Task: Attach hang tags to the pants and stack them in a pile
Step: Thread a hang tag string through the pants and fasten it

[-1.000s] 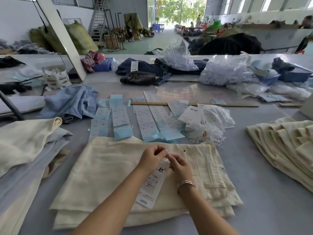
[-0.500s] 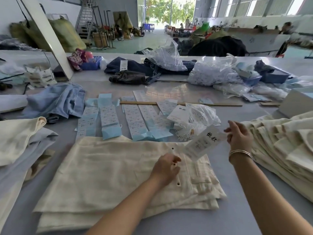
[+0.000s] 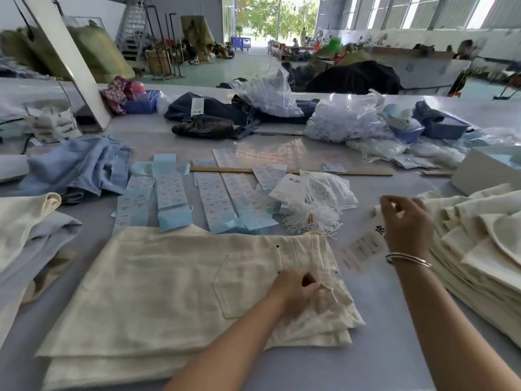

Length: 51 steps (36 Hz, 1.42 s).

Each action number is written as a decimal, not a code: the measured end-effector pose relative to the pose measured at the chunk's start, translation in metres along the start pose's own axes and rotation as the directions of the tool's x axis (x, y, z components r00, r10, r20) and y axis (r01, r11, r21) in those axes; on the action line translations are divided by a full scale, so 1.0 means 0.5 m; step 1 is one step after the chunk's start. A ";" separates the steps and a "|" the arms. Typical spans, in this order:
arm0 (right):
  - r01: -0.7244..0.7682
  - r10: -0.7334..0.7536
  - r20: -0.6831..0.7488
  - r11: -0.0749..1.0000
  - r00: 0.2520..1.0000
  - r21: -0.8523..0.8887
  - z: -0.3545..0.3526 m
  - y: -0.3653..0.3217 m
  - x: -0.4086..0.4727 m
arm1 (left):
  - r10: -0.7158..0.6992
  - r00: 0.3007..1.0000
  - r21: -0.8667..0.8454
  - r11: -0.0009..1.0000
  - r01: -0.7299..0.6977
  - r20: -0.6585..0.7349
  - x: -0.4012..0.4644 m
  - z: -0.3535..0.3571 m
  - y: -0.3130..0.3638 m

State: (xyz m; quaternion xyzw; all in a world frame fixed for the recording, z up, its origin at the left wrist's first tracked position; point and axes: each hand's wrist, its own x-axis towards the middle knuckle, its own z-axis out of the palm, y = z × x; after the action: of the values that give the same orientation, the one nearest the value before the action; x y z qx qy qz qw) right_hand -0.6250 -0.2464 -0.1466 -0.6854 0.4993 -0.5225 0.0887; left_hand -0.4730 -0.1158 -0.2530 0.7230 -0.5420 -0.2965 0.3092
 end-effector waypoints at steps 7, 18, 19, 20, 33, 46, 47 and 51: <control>0.374 -0.318 0.415 0.925 0.852 -0.058 0.000 -0.045 -0.105 | -0.056 0.998 -0.168 0.984 0.054 -0.005 0.019 -0.005 -0.009; 0.229 -0.020 0.720 0.954 0.693 -0.194 0.010 0.004 -0.247 | -0.124 0.988 -0.413 0.898 0.151 0.091 0.032 -0.032 -0.017; 0.237 0.006 0.724 0.943 0.690 -0.234 0.013 0.003 -0.246 | -0.128 0.987 -0.415 0.896 0.156 0.094 0.031 -0.032 -0.018; 0.260 0.029 0.722 0.922 0.691 -0.286 0.019 0.001 -0.246 | -0.127 0.987 -0.420 0.894 0.156 0.096 0.030 -0.032 -0.018; -0.134 0.187 0.501 0.981 0.845 -0.139 0.072 -0.012 -0.296 | -0.118 0.992 -0.472 0.872 0.129 0.054 0.013 -0.036 -0.024; -0.244 0.207 0.536 0.970 0.818 -0.003 0.075 -0.006 -0.289 | -0.153 0.986 -0.628 0.762 0.158 0.063 0.013 -0.035 -0.031; -0.314 0.257 0.582 0.949 0.772 -0.002 0.072 -0.009 -0.275 | -0.162 0.985 -0.651 0.742 0.158 0.056 0.012 -0.035 -0.031; -0.757 0.488 0.646 0.614 0.587 0.223 0.042 -0.020 -0.209 | -0.209 0.978 -0.756 0.636 0.154 0.023 0.007 -0.043 -0.027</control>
State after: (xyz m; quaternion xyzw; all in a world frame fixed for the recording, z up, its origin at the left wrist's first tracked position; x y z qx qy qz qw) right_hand -0.5975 -0.1690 -0.2151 -0.5258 0.5240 -0.3512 0.5707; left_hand -0.4473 -0.1136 -0.2502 0.5895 -0.2840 -0.4999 0.5674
